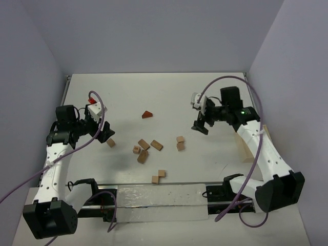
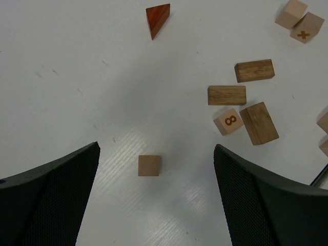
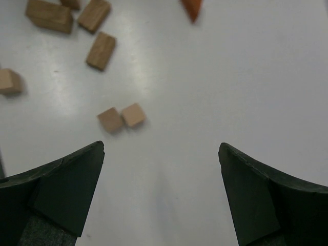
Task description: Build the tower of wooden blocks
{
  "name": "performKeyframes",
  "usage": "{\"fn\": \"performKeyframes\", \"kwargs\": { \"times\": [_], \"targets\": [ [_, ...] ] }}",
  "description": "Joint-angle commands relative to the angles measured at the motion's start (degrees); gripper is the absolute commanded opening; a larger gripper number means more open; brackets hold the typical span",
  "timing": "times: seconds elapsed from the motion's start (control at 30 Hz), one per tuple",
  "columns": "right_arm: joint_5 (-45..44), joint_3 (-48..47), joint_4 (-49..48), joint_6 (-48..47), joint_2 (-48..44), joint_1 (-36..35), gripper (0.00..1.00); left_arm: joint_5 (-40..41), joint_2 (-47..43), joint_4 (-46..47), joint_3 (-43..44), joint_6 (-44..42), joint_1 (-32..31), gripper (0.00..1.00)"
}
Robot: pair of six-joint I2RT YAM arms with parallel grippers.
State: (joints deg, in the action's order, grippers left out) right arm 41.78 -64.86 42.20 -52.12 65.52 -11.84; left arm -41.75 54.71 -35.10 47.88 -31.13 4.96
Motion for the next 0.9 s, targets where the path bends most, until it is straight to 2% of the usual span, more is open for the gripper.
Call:
{"fn": "performKeyframes", "kwargs": {
  "times": [0.0,0.17,0.3,0.43,0.57,0.7,0.87],
  "targets": [
    [0.0,4.7,2.3,5.3,5.1,-5.8,1.0,-4.4,1.5,0.0,1.9,-3.7,-0.5,0.98],
    [-0.9,3.4,1.3,5.9,14.3,-8.2,1.0,-4.1,3.9,2.6,0.5,-2.7,-0.9,0.98],
    [1.8,3.2,3.7,-4.5,18.2,-8.2,1.0,-5.0,5.6,3.1,0.0,-2.6,-1.2,0.98],
    [-0.7,5.8,1.5,-18.7,19.6,-8.4,1.0,-5.4,7.3,4.4,0.3,-1.2,-1.8,0.98],
    [-3.0,3.3,2.6,-24.5,23.5,-8.6,1.0,-5.3,7.8,5.7,1.2,0.2,-2.0,0.98],
    [-5.4,1.7,2.5,-27.9,26.7,-10.3,1.0,-4.5,8.3,6.9,1.3,1.3,-2.1,0.99],
    [-7.5,1.3,2.7,-26.5,28.8,-13.2,1.0,-3.3,7.8,7.6,0.7,1.9,-2.3,0.99]
  ]
}}
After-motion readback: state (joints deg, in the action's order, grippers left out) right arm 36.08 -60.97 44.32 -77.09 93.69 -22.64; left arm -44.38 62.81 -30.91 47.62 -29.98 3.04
